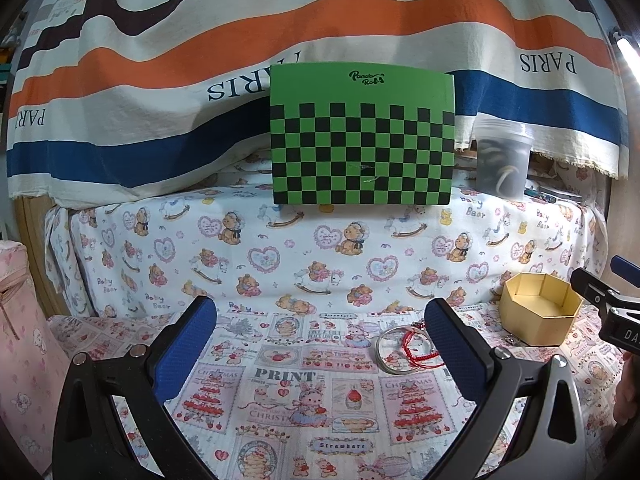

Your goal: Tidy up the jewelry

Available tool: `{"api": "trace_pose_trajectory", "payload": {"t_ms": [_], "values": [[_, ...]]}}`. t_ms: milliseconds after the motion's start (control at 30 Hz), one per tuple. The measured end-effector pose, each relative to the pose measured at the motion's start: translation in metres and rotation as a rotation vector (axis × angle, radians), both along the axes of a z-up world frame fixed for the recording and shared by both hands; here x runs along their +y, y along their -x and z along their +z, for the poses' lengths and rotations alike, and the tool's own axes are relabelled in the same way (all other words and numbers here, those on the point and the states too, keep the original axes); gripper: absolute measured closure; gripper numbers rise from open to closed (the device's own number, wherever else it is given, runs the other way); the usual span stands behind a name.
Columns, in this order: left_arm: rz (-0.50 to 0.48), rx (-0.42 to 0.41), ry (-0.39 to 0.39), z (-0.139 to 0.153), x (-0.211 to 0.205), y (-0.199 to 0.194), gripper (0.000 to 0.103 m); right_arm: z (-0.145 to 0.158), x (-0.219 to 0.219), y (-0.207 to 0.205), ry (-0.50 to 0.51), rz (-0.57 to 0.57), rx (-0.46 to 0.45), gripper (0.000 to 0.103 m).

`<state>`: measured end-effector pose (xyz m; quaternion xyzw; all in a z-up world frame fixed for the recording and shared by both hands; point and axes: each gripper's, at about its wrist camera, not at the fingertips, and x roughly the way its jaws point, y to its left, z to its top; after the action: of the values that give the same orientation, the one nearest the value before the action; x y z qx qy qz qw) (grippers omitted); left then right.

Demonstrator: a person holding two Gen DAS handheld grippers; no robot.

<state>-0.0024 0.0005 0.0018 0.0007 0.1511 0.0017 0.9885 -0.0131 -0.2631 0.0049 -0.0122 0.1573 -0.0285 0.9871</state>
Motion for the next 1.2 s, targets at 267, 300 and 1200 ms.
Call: {"api": "trace_pose_trajectory", "payload": {"t_ms": [267, 300, 1200], "values": [[0.001, 0.000, -0.004, -0.0006, 0.0010, 0.0010, 0.000, 0.0002, -0.0010, -0.0001, 0.001, 0.008, 0.005, 0.000], [0.000, 0.001, -0.004, -0.0007, 0.0012, 0.0009, 0.000, 0.0001, -0.0005, -0.0005, 0.001, 0.007, 0.005, 0.000], [-0.009, 0.015, -0.009, -0.0025, -0.0029, -0.0009, 0.000, 0.0000, 0.0007, -0.0006, 0.004, 0.009, 0.008, 0.000]]}}
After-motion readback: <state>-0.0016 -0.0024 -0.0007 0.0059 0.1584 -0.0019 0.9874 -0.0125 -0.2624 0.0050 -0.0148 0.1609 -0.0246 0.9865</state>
